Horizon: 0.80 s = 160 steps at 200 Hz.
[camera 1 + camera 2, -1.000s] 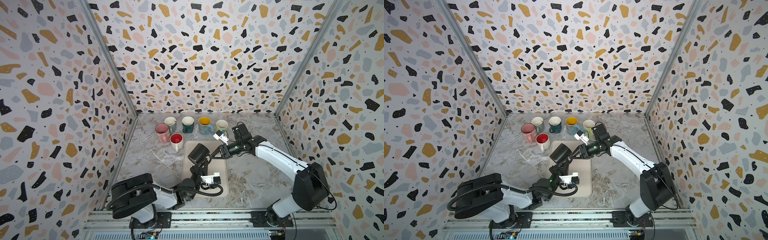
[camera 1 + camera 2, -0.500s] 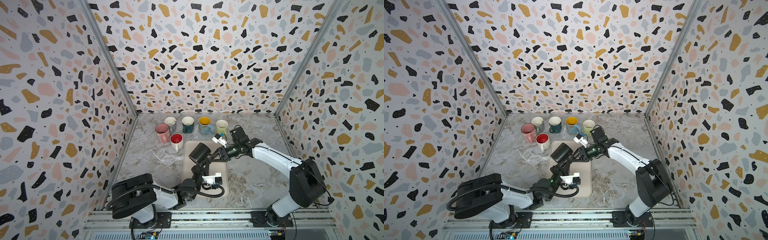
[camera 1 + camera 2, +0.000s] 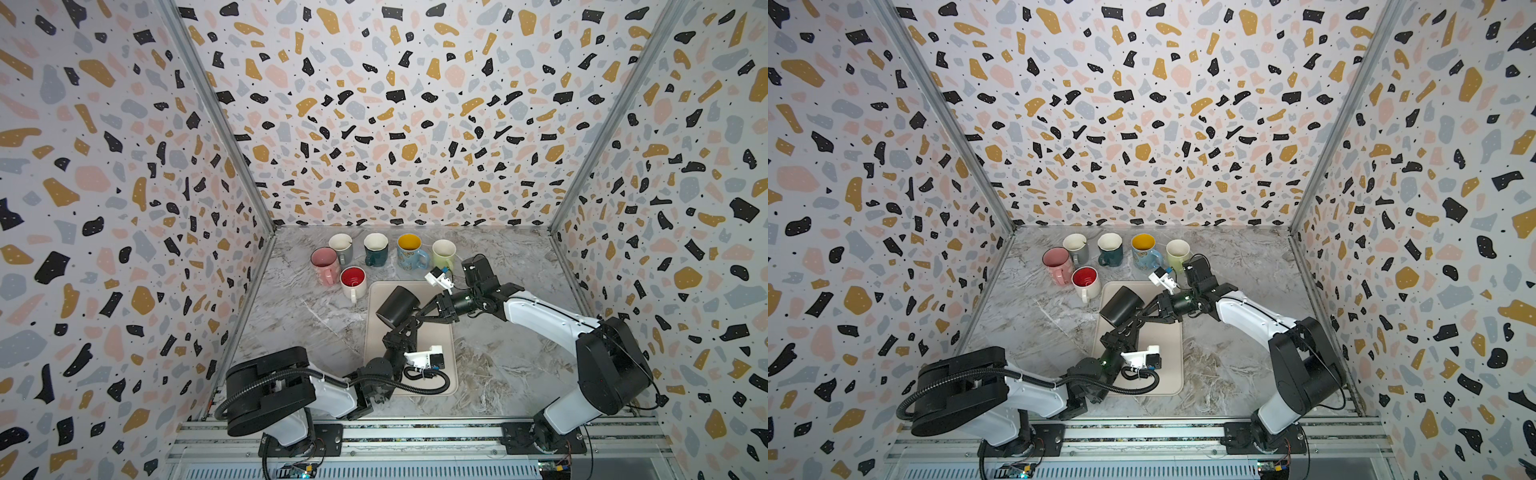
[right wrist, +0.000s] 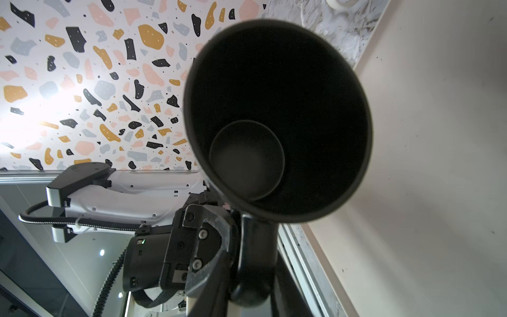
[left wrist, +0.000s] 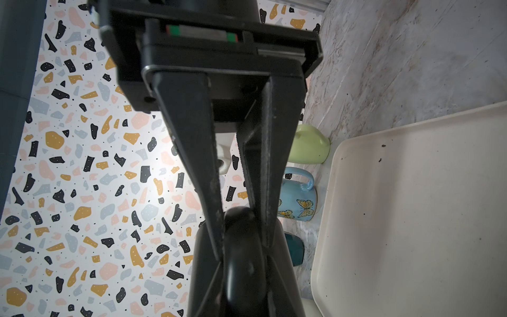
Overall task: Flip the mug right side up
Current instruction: 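Close the right gripper on the dark grey mug's handle while the left holds it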
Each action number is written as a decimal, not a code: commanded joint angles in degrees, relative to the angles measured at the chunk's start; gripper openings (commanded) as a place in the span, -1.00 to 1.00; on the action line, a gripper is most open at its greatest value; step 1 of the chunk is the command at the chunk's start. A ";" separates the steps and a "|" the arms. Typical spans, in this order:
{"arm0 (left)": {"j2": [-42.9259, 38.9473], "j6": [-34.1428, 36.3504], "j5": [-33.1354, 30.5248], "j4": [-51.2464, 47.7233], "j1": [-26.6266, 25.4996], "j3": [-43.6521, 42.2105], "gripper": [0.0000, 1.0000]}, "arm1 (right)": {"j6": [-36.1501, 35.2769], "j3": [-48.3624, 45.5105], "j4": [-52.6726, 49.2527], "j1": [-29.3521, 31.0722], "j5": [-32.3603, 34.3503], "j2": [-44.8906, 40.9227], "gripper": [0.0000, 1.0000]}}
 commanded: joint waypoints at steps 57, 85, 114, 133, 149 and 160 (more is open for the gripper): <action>-0.62 2.88 2.28 26.20 -1.28 2.61 -1.00 | 3.83 -0.93 3.70 0.46 0.01 0.42 -0.52; -0.36 3.05 2.54 26.22 -1.30 2.71 -1.00 | 4.10 -0.93 3.78 0.59 0.01 0.83 -0.49; -0.02 3.20 3.06 26.23 -1.45 3.06 -1.00 | 5.06 -1.36 5.13 1.02 -0.03 1.33 -0.48; 0.25 3.20 3.25 26.21 -1.66 3.14 -1.00 | 5.66 -1.50 6.03 1.38 -0.03 1.72 -0.68; 0.31 3.30 3.25 26.25 -1.71 3.26 -1.00 | 6.00 -1.84 6.36 1.55 -0.03 1.77 -0.96; 0.29 3.37 3.17 26.21 -1.80 3.27 -1.00 | 6.10 -2.18 6.41 1.52 0.02 1.81 -1.00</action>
